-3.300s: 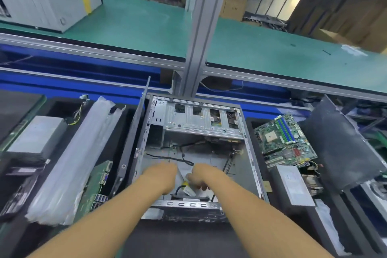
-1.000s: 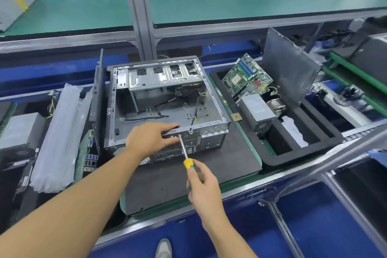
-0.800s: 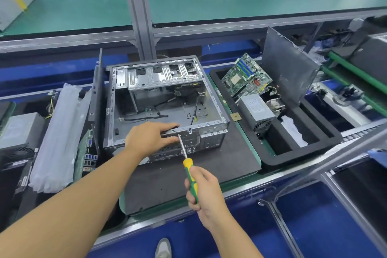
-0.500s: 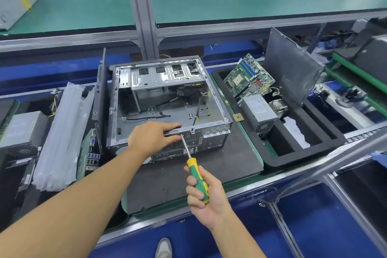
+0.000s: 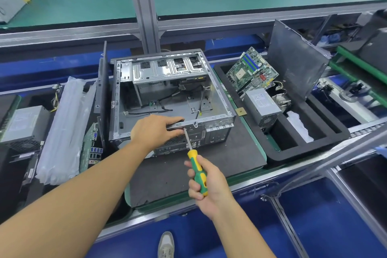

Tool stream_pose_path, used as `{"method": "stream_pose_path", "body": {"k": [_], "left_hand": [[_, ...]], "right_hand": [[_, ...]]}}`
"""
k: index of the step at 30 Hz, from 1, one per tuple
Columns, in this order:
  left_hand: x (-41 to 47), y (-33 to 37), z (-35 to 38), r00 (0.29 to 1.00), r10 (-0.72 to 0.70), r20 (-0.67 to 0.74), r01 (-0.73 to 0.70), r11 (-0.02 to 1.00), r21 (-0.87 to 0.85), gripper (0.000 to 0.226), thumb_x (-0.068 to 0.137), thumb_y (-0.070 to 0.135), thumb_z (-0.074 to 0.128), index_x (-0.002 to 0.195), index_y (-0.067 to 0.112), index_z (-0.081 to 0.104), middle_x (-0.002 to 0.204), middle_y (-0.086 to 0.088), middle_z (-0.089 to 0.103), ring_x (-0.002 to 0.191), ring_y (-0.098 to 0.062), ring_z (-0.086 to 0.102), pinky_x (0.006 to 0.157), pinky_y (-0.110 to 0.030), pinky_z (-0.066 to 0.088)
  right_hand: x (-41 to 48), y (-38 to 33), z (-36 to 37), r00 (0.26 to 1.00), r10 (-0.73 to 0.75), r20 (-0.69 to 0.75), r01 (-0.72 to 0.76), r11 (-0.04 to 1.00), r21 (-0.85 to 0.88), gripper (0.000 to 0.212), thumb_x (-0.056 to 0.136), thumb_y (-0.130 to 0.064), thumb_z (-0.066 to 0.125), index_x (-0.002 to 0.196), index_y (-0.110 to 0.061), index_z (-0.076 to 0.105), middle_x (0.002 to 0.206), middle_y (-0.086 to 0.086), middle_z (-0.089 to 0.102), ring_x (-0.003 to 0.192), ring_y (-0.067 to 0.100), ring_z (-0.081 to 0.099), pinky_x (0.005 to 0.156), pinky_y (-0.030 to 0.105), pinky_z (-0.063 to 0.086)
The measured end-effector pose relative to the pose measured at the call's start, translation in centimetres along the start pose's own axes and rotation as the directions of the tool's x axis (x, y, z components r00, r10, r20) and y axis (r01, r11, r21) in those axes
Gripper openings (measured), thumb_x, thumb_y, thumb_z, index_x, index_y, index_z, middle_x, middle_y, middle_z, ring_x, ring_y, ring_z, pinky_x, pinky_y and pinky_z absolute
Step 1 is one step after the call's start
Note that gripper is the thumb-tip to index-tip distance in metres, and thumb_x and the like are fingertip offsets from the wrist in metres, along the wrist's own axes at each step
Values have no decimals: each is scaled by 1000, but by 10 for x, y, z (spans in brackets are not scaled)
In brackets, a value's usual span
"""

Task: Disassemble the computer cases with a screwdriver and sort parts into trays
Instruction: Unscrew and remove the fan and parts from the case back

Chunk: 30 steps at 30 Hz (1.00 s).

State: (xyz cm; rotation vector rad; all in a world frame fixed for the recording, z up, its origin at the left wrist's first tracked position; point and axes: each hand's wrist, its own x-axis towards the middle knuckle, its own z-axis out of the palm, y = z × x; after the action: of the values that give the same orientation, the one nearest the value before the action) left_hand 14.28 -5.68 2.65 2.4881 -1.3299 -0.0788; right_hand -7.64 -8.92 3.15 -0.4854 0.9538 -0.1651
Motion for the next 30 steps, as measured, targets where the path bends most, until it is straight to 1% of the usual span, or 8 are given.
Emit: {"method": "stream_pose_path", "body": {"k": [6,10,12,16,20,22,26,30], "left_hand": [[1,0,0,999,17,34,-18,999,28,52,77,85,47,126,68,47,90,16,72,92,-18,68,48,-24,32],[1,2,-2,998,15,56,-18,998,53,54,79,85,45,130,67,45,94,16,72,94,-17,67,52,-25,41],[-1,1,-3,995,48,83,-56,993,101,59,80,85,43,135,65,39,108,19,71,101,-15,66,56,-26,43],[-9,-5,-5,967,233,104,-245,962,124,82,82,73,56,149,58,12,156,28,30,127,-11,55,75,-32,54],[-12,5,-2,784,620,-31,-611,780,136,48,82,37,79,127,38,63,159,4,35,130,-28,51,80,-45,55],[-14,13,-1,743,667,-53,-653,740,159,25,77,34,84,98,37,72,147,4,52,122,-28,59,68,-41,54],[-15,16,-5,760,645,-79,-639,764,93,25,67,30,90,86,36,75,127,3,66,112,-27,65,66,-38,51],[-15,15,-2,768,630,-116,-629,776,54,32,63,20,92,87,35,77,127,0,67,109,-30,66,68,-41,54]], "right_hand": [[2,-8,-4,997,-69,43,78,967,-243,35,98,-36,57,78,-10,71,64,-1,54,44,14,37,37,21,22],[-3,1,-1,733,-679,-29,133,184,-974,34,96,-48,54,77,-21,47,63,-8,52,61,19,47,49,31,29],[-5,8,7,690,-724,15,85,61,-995,30,98,-52,49,85,-26,43,73,-11,54,67,17,52,54,33,32],[3,8,10,777,-629,34,194,189,-963,27,100,-46,49,90,-23,39,80,-4,57,68,18,52,60,37,40],[2,6,8,767,-642,17,205,219,-954,27,97,-43,53,85,-21,42,74,-4,56,63,14,49,56,33,37],[1,8,16,817,-572,-68,216,414,-884,27,96,-40,54,83,-17,46,67,-5,53,55,15,46,54,33,36],[-8,8,18,978,-165,-128,145,978,-147,27,93,-25,48,89,-3,65,68,8,50,47,21,42,47,28,32],[-23,25,-1,994,52,100,-81,948,308,49,95,-39,50,92,4,73,71,12,52,44,15,40,31,20,28]]}}
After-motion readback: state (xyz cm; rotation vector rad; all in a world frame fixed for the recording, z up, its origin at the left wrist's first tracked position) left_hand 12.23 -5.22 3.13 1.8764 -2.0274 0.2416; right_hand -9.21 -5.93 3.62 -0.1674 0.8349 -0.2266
